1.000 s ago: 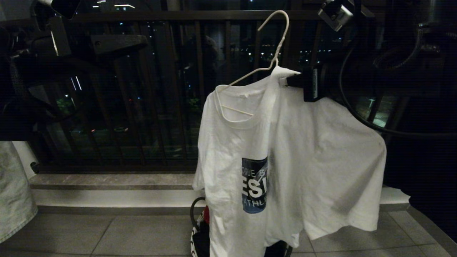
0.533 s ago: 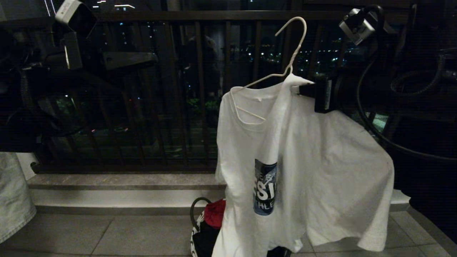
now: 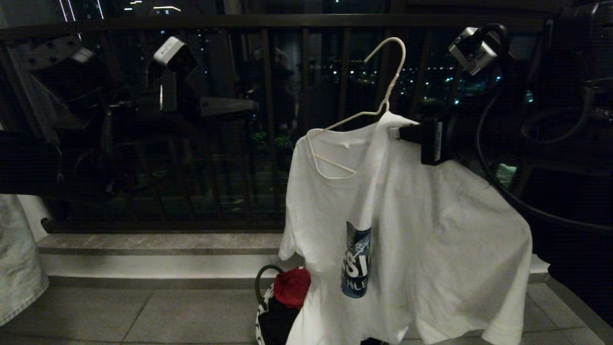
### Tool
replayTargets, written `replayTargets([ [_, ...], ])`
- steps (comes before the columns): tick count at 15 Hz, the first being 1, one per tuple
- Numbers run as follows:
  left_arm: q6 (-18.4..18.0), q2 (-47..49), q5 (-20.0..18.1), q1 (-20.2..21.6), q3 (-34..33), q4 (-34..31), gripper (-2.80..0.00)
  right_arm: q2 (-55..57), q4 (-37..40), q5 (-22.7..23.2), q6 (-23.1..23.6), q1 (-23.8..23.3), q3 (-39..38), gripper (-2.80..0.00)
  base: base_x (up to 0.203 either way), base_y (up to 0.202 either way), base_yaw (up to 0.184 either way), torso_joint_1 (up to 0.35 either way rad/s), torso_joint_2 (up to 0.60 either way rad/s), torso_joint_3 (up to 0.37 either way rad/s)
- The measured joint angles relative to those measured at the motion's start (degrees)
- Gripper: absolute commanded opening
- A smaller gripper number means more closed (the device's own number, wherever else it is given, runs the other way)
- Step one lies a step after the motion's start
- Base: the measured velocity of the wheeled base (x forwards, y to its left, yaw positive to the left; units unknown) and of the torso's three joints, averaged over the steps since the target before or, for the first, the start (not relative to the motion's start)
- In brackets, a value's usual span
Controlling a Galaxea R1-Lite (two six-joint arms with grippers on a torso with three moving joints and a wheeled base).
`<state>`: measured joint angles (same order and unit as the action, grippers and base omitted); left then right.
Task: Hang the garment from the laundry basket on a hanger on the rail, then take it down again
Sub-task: Hang the clothes rack on the clothesline
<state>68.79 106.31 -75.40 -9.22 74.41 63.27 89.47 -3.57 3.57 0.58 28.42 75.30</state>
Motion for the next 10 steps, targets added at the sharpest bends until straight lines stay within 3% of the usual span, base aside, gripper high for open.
replayTargets([
  [4,0.02,0.61,3.86,-1.03,4.03,-9.05,-2.80,-0.09,0.05,-0.08,0.11,0.71,-0.69,-2.80,0.000,0.000,0.000,0.011,-0.07,-0.061],
  [6,-0.02,-0.07,7.29,-1.44,6.59,-15.79,-2.80,-0.27,-0.04,-0.08,0.08,0.82,-0.85,-2.80,-0.001,-0.027,0.064,0.042,-0.16,-0.305],
  [10,-0.35,-0.82,15.11,-2.39,10.40,-24.32,-2.80,-0.38,-0.33,-0.03,0.08,0.96,-0.89,-2.80,0.001,-0.009,0.124,0.090,-0.51,-0.332],
])
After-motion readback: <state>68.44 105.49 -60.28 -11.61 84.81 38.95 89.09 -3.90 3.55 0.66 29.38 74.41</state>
